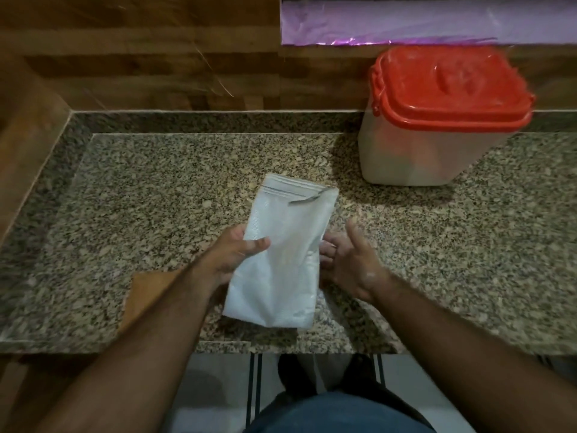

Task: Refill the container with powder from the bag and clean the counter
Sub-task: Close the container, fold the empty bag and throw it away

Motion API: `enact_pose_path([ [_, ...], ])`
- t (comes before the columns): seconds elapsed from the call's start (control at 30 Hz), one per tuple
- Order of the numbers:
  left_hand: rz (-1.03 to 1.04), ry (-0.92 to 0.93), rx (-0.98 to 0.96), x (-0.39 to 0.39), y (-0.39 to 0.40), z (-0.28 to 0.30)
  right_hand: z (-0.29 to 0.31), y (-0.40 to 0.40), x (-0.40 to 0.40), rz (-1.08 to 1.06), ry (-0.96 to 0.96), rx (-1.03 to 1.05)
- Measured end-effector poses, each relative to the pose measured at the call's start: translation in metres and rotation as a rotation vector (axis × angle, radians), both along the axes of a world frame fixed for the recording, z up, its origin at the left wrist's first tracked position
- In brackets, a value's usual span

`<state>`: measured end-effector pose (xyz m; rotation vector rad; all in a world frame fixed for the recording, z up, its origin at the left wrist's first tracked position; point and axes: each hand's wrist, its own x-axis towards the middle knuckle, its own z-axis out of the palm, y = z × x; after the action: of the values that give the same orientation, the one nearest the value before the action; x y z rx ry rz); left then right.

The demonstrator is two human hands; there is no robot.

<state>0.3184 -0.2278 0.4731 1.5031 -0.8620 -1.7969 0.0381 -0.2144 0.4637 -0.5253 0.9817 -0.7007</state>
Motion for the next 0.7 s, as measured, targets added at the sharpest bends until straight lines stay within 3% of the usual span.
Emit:
enact_pose_path([
  [0.17, 0.165, 0.100, -0.035, -0.026, 0.015, 0.000, 0.023, -0.007, 0.019, 0.085, 0.023, -0.208],
  [0.27, 0.211, 0.042, -0.047, -0.035, 0.020, 0.000, 0.030, -0.011, 0.015, 0.123, 0.010, -0.227],
  [0.4, 0.234, -0.071, -0.066, -0.038, 0.020, 0.003, 0.042, -0.012, 0.014, 0.156, 0.175, -0.244],
  [0.7, 0.037, -0.059, -0.058, -0.014, 0.021, 0.000, 0.030, -0.017, 0.001, 0.088, 0.221, -0.163],
])
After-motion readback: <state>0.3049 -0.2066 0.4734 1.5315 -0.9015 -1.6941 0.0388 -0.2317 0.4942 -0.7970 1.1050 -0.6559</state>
